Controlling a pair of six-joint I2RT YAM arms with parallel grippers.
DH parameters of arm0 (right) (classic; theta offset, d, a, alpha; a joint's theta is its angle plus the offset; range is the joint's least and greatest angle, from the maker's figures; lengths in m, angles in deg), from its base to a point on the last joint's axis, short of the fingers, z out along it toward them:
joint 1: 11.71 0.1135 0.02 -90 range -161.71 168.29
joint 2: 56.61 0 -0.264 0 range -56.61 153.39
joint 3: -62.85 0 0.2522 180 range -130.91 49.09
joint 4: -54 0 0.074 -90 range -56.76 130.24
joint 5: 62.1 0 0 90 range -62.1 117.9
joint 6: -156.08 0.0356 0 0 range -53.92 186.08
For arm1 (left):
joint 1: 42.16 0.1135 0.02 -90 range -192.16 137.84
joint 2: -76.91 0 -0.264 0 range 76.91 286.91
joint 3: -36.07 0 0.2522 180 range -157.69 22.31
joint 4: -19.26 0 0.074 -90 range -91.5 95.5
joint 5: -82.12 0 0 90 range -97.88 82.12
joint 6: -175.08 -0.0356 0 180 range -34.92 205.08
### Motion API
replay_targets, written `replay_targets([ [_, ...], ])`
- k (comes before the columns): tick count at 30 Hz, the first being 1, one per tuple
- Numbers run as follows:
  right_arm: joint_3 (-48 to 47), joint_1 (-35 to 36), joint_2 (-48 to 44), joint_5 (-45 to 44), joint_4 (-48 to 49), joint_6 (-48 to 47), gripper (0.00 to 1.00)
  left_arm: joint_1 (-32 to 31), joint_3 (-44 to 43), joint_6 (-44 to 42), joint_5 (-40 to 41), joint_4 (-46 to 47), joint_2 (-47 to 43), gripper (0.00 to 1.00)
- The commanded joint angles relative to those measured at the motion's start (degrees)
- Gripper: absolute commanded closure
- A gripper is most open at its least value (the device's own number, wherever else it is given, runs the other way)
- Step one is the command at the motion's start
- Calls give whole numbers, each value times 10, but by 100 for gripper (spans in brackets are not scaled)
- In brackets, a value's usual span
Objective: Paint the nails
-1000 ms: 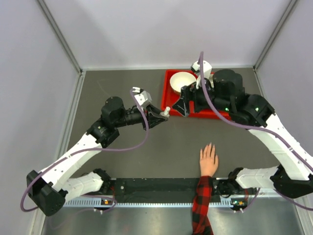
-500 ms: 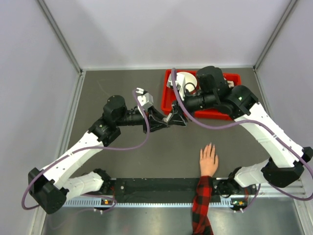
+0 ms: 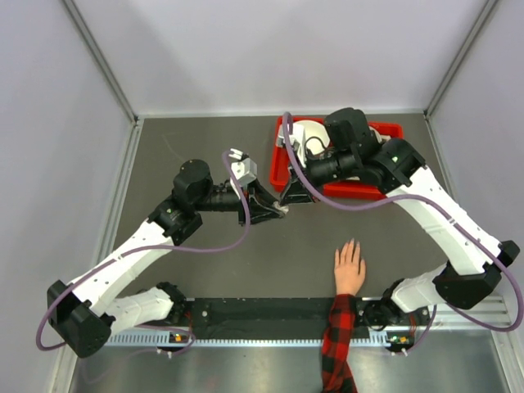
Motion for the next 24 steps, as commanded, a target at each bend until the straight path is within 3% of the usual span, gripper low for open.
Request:
replay_targets([
  [1, -9, -2, -1, 17, 14, 12, 100, 1, -28, -2, 14, 32, 0, 100],
  [4, 4, -2, 0, -48, 48, 89, 100, 0, -26, -7, 62, 28, -9, 100],
  [7, 28, 31, -2, -222, 70, 267, 100, 1, -18, -24, 100, 24, -21, 100],
  [8, 28, 46, -2, -342, 61, 370, 100, 0, -17, -30, 115, 24, -22, 100],
  [10, 18, 95, 1, -400, 60, 438, 100, 1, -17, -40, 123, 22, -21, 100],
  [11, 12, 113, 1, -471, 62, 469, 100, 1, -17, -41, 125, 22, -19, 100],
  [14, 14, 124, -6, -509, 82, 511, 100, 0, -19, -42, 124, 24, -17, 100],
  [18, 15, 118, -23, -497, 91, 492, 100, 0, -21, -46, 121, 16, -23, 100],
  [20, 17, 106, -49, -445, 108, 445, 75, 1, -17, -47, 121, 13, -25, 100],
  [21, 19, 84, -62, -428, 113, 421, 53, 1, -17, -48, 116, 12, -27, 100],
  [23, 33, 52, -88, -332, 120, 328, 32, 1, -17, -46, 107, 9, -30, 100],
  [24, 34, 16, -92, -281, 119, 295, 27, 1, -17, -45, 98, 11, -26, 100],
])
